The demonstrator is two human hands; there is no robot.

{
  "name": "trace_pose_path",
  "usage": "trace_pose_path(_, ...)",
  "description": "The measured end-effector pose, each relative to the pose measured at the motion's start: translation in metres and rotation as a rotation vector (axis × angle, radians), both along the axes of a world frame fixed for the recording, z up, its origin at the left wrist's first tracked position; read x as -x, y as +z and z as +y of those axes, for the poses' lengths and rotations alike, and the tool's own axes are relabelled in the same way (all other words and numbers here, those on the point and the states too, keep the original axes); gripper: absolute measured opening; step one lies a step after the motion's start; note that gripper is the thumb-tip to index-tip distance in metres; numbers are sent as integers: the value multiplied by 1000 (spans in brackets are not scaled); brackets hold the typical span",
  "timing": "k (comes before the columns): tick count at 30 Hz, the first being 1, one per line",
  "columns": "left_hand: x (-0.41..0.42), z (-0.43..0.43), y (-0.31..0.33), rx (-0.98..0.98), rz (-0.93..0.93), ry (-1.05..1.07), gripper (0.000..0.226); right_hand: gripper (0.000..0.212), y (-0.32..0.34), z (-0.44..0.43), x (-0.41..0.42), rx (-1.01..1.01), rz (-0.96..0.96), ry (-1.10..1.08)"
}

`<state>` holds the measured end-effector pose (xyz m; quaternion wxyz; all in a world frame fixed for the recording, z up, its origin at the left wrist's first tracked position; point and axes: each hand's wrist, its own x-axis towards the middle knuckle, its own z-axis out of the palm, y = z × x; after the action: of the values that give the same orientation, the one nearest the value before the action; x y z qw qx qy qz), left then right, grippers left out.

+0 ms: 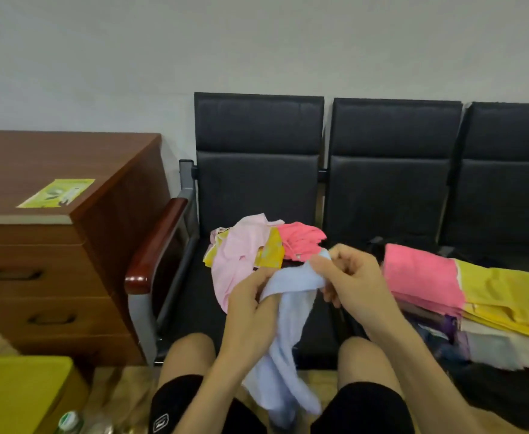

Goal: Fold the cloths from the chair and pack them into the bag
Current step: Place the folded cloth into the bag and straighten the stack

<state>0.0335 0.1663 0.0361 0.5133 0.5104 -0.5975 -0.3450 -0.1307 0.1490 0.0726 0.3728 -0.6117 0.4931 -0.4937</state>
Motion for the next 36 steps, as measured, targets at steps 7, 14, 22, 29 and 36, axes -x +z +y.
trace_pose_path(7,-3,-16,-16,-98,-114,-167,21,83,-75,21,3,-111,127,84)
trace_pose_path(14,-7,-32,-12,-125,-224,-307,25,27,-85,-6,10,-78,198,87)
trace_pose_path(22,-27,-46,-37,-190,-450,-310,30,29,-62,-29,25,13,156,61)
trace_pose_path(29,-69,-69,-46,-234,-668,-231,32,44,-16,-43,55,183,228,-62)
trace_pose_path(36,-102,-84,-19,-255,-591,-298,12,31,-5,-57,91,156,478,-105)
